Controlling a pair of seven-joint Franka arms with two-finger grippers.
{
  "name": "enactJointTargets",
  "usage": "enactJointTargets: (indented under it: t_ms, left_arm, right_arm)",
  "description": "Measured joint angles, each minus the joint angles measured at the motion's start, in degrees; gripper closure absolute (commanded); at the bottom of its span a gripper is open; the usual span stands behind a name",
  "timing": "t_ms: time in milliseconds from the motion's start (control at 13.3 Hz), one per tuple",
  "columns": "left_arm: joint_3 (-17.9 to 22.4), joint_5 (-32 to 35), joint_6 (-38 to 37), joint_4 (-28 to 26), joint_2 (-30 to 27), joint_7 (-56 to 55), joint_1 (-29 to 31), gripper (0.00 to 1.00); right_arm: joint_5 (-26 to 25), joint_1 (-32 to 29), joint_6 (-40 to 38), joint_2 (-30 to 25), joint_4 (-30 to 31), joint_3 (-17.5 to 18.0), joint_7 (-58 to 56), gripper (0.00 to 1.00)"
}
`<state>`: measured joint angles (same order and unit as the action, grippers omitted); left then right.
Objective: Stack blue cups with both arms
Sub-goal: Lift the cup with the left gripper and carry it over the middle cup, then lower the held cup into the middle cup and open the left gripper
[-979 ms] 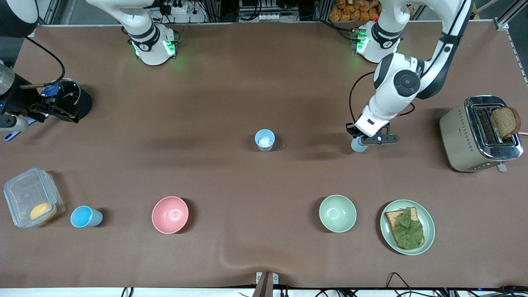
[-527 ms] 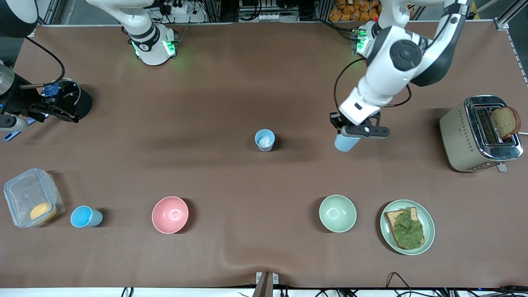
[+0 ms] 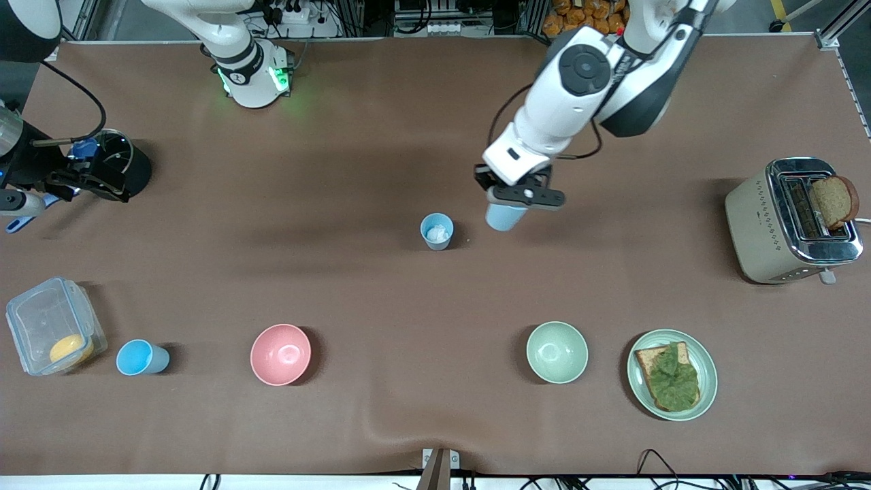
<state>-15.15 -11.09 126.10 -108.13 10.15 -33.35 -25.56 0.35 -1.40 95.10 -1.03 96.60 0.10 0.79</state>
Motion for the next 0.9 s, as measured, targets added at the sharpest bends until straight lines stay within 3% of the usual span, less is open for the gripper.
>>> enactJointTargets:
  t_ms: [226, 452, 904]
  left_arm:
    - [5.0, -0.2, -5.7, 7.1, 4.4, -5.1, -7.3, 1.00]
    - [9.2, -0.2, -6.8, 11.9, 9.9, -8.8, -13.3, 1.00]
    - [13.6, -0.2, -6.8, 19.0, 17.9, -16.2, -21.1, 1.00]
  right_arm:
    - [0.0, 0.0, -0.1, 0.0, 0.0, 0.0, 0.0, 0.00]
    - [0.0, 0.0, -0.1, 0.0, 0.0, -0.1, 0.0, 0.00]
    - [0.0, 0.0, -0.1, 0.0, 0.0, 0.0, 0.0, 0.00]
